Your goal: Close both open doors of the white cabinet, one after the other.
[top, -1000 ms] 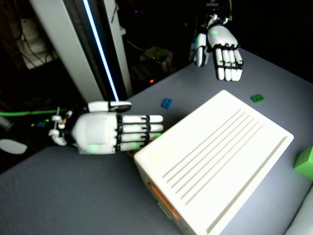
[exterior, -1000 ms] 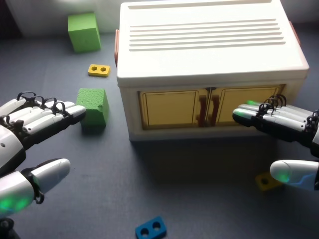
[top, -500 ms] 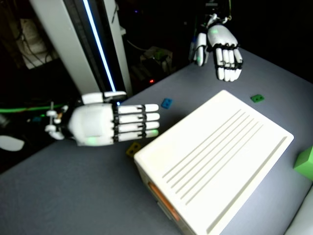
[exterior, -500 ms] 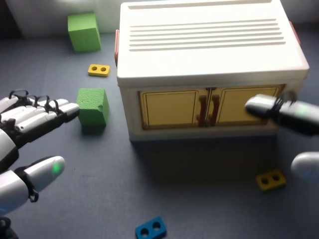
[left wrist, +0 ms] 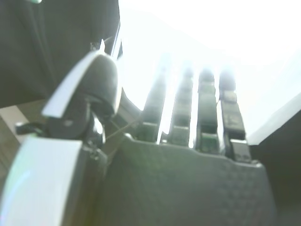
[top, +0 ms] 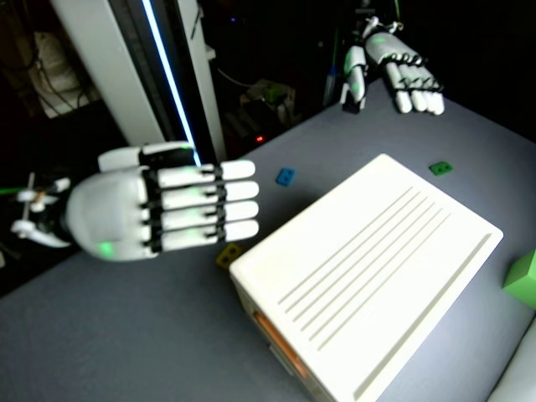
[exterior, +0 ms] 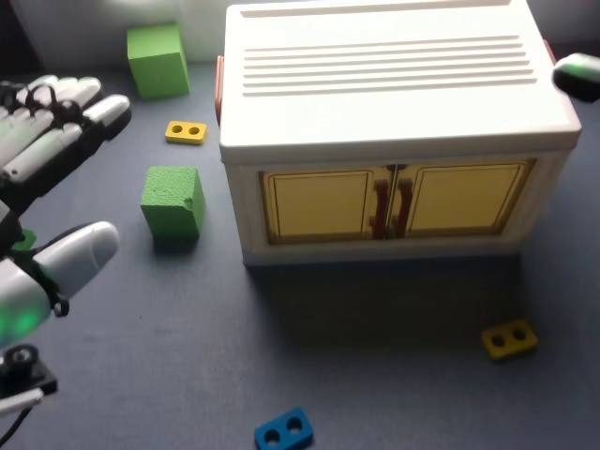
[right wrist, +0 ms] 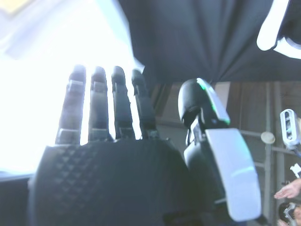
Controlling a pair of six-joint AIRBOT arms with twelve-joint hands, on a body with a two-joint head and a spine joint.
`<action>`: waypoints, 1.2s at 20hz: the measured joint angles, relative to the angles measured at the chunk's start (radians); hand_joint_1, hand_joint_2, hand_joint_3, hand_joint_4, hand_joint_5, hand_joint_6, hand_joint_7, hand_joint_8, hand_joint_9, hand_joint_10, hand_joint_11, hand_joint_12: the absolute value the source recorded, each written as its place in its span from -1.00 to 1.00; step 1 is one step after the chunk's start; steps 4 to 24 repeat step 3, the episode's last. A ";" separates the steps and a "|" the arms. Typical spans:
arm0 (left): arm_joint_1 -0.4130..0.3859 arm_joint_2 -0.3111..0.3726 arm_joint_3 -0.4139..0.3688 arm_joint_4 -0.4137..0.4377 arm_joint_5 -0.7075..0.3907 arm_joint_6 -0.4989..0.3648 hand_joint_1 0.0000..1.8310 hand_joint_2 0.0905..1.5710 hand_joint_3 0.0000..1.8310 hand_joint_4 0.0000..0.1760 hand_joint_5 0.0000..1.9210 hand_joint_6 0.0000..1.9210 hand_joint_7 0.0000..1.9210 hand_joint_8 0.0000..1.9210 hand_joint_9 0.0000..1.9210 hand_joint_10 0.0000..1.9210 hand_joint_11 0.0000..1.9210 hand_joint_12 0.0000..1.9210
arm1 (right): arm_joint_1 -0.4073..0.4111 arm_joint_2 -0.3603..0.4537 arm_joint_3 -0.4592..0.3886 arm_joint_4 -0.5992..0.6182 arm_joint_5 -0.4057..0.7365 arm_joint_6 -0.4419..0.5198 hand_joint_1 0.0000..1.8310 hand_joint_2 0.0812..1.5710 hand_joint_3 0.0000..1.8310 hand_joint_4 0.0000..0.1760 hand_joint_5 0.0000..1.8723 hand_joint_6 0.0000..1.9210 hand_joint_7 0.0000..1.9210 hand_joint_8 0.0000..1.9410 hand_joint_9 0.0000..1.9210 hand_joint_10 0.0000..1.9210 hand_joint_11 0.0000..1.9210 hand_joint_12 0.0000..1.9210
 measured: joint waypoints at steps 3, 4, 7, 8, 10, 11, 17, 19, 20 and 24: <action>-0.010 -0.007 0.017 -0.016 -0.014 -0.009 -1.00 0.91 -0.97 -1.00 -0.99 -1.00 -1.00 -1.00 -1.00 -1.00 -1.00 -1.00 | 0.000 0.000 0.012 0.043 0.002 -0.039 -0.53 0.73 -1.00 -0.74 -0.75 -1.00 -0.83 -1.00 -0.87 -1.00 -0.86 -0.97; -0.010 -0.007 0.017 -0.016 -0.014 -0.009 -1.00 0.91 -0.97 -1.00 -0.99 -1.00 -1.00 -1.00 -1.00 -1.00 -1.00 -1.00 | 0.000 0.000 0.012 0.043 0.002 -0.039 -0.53 0.73 -1.00 -0.74 -0.75 -1.00 -0.83 -1.00 -0.87 -1.00 -0.86 -0.97; -0.010 -0.007 0.017 -0.016 -0.014 -0.009 -1.00 0.91 -0.97 -1.00 -0.99 -1.00 -1.00 -1.00 -1.00 -1.00 -1.00 -1.00 | 0.000 0.000 0.012 0.043 0.002 -0.039 -0.53 0.73 -1.00 -0.74 -0.75 -1.00 -0.83 -1.00 -0.87 -1.00 -0.86 -0.97; -0.010 -0.007 0.017 -0.016 -0.014 -0.009 -1.00 0.91 -0.97 -1.00 -0.99 -1.00 -1.00 -1.00 -1.00 -1.00 -1.00 -1.00 | 0.000 0.000 0.012 0.043 0.002 -0.039 -0.53 0.73 -1.00 -0.74 -0.75 -1.00 -0.83 -1.00 -0.87 -1.00 -0.86 -0.97; -0.010 -0.007 0.017 -0.016 -0.014 -0.009 -1.00 0.91 -0.97 -1.00 -0.99 -1.00 -1.00 -1.00 -1.00 -1.00 -1.00 -1.00 | 0.000 0.000 0.012 0.043 0.002 -0.039 -0.53 0.73 -1.00 -0.74 -0.75 -1.00 -0.83 -1.00 -0.87 -1.00 -0.86 -0.97; -0.010 -0.007 0.017 -0.016 -0.014 -0.009 -1.00 0.91 -0.97 -1.00 -0.99 -1.00 -1.00 -1.00 -1.00 -1.00 -1.00 -1.00 | 0.000 0.000 0.012 0.043 0.002 -0.039 -0.53 0.73 -1.00 -0.74 -0.75 -1.00 -0.83 -1.00 -0.87 -1.00 -0.86 -0.97; -0.010 -0.007 0.017 -0.016 -0.014 -0.009 -1.00 0.91 -0.97 -1.00 -0.99 -1.00 -1.00 -1.00 -1.00 -1.00 -1.00 -1.00 | 0.000 0.000 0.012 0.043 0.002 -0.039 -0.53 0.73 -1.00 -0.74 -0.75 -1.00 -0.83 -1.00 -0.87 -1.00 -0.86 -0.97; -0.010 -0.007 0.017 -0.016 -0.014 -0.009 -1.00 0.91 -0.97 -1.00 -0.99 -1.00 -1.00 -1.00 -1.00 -1.00 -1.00 -1.00 | 0.000 0.000 0.012 0.043 0.002 -0.039 -0.53 0.73 -1.00 -0.74 -0.75 -1.00 -0.83 -1.00 -0.87 -1.00 -0.86 -0.97; -0.010 -0.007 0.017 -0.016 -0.014 -0.009 -1.00 0.91 -0.97 -1.00 -0.99 -1.00 -1.00 -1.00 -1.00 -1.00 -1.00 -1.00 | 0.000 0.000 0.012 0.043 0.002 -0.039 -0.53 0.73 -1.00 -0.74 -0.75 -1.00 -0.83 -1.00 -0.87 -1.00 -0.86 -0.97; -0.010 -0.007 0.017 -0.016 -0.014 -0.009 -1.00 0.91 -0.97 -1.00 -0.99 -1.00 -1.00 -1.00 -1.00 -1.00 -1.00 -1.00 | 0.000 0.000 0.012 0.043 0.002 -0.039 -0.53 0.73 -1.00 -0.74 -0.75 -1.00 -0.83 -1.00 -0.87 -1.00 -0.86 -0.97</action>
